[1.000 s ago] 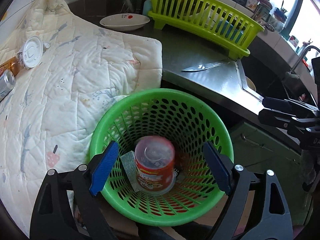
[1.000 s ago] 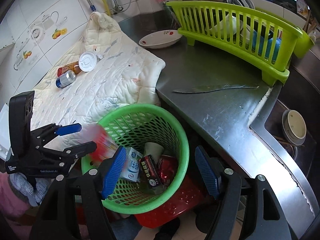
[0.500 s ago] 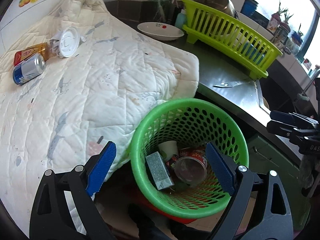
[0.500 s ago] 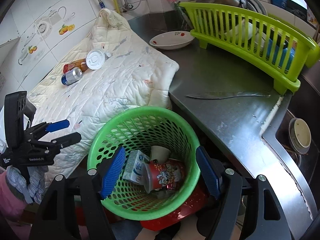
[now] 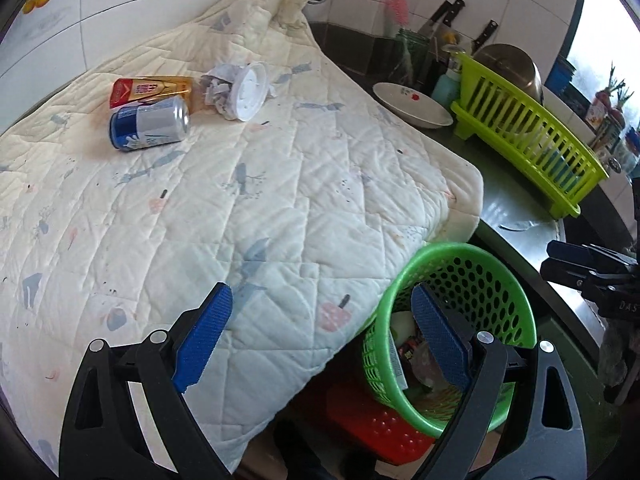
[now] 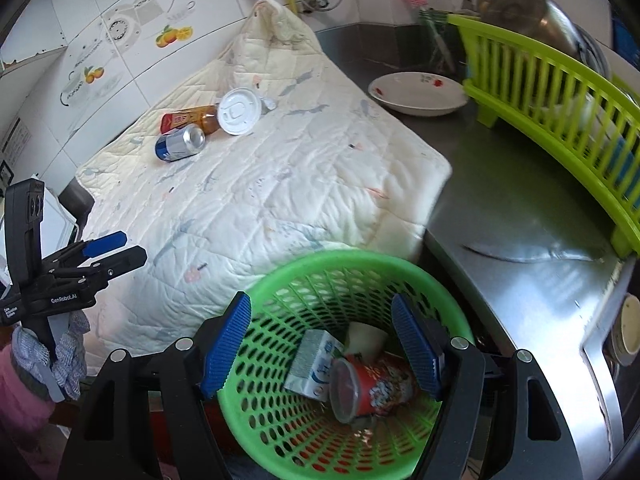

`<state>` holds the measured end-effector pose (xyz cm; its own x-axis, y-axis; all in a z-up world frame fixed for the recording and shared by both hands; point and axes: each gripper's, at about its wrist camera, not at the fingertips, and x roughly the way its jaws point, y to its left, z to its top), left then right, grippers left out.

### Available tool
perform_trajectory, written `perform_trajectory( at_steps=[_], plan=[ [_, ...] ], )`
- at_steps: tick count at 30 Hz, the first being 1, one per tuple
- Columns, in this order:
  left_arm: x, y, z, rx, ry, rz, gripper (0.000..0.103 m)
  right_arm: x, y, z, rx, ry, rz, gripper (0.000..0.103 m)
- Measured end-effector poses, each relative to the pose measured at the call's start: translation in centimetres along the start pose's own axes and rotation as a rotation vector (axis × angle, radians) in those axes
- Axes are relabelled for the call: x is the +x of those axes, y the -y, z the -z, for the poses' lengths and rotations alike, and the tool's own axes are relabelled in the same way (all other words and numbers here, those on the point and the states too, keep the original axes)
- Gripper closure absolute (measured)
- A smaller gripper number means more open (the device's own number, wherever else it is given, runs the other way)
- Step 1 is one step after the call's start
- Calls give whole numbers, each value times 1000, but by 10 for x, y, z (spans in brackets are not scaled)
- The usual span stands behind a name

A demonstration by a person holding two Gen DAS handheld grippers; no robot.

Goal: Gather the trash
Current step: 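Move both tools back over the cloth toward the white plastic lid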

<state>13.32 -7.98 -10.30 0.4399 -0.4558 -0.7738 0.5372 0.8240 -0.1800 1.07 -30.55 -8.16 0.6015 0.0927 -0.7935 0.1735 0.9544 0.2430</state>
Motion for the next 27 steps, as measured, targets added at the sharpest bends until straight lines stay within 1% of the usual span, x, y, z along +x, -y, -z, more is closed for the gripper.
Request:
perform_trajectory(
  at_steps=[6, 12, 15, 21, 25, 27],
  plan=[
    [-2, -38, -7, -45, 11, -35, 13, 36, -34, -43, -37, -17, -64, 33],
    [1, -80, -12, -96, 12, -64, 13, 73, -71, -91, -83, -26, -98, 33],
    [3, -98, -15, -121, 11, -73, 13, 92, -87, -116, -86, -30, -118, 33],
    [7, -131, -21, -159, 12, -87, 13, 128, -116, -171, -61, -30, -155, 33],
    [7, -150, -23, -174, 14, -93, 13, 157, -129, -206, -22, -46, -174, 33],
    [7, -158, -24, -183, 13, -98, 13, 170, -135, -221, -6, -49, -168, 33]
  ],
)
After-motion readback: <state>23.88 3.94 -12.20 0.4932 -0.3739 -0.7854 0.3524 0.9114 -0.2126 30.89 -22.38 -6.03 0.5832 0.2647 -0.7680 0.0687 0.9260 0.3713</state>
